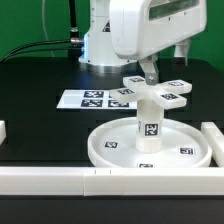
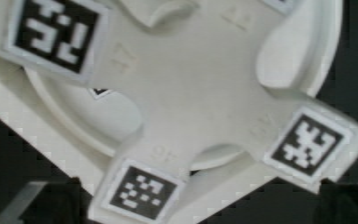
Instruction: Assemble round table
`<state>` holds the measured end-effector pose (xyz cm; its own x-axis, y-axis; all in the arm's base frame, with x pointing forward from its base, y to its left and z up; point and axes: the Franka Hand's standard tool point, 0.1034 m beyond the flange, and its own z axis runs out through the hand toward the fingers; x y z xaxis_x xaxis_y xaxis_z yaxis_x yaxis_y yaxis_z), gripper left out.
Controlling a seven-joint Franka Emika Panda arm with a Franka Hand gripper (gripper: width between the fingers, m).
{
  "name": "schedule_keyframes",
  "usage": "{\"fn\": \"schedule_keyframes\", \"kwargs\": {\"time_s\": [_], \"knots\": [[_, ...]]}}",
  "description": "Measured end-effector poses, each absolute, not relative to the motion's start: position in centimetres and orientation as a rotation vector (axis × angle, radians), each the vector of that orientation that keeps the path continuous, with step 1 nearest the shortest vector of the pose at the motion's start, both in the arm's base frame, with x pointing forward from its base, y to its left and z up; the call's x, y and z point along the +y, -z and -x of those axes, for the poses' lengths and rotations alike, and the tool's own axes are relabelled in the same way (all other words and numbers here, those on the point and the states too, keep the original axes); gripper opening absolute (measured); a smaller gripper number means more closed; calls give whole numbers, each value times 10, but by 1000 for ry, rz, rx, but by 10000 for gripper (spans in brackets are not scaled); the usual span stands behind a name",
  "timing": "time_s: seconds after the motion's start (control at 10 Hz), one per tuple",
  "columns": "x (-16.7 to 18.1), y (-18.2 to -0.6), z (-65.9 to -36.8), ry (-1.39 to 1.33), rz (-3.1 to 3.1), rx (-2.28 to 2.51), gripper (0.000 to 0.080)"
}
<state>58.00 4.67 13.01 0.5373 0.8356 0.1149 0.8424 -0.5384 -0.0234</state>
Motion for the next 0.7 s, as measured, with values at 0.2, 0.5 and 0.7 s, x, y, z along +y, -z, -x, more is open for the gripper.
{"fn": "schedule_keyframes", "kwargs": {"time_s": [0.2,0.5,0.7], "knots": [[46,-130,-580,139,2632,-1577,649],[49,-125,-574,124,2546,-1720,649],[44,-117,-569,137,2532,-1758,649]]}}
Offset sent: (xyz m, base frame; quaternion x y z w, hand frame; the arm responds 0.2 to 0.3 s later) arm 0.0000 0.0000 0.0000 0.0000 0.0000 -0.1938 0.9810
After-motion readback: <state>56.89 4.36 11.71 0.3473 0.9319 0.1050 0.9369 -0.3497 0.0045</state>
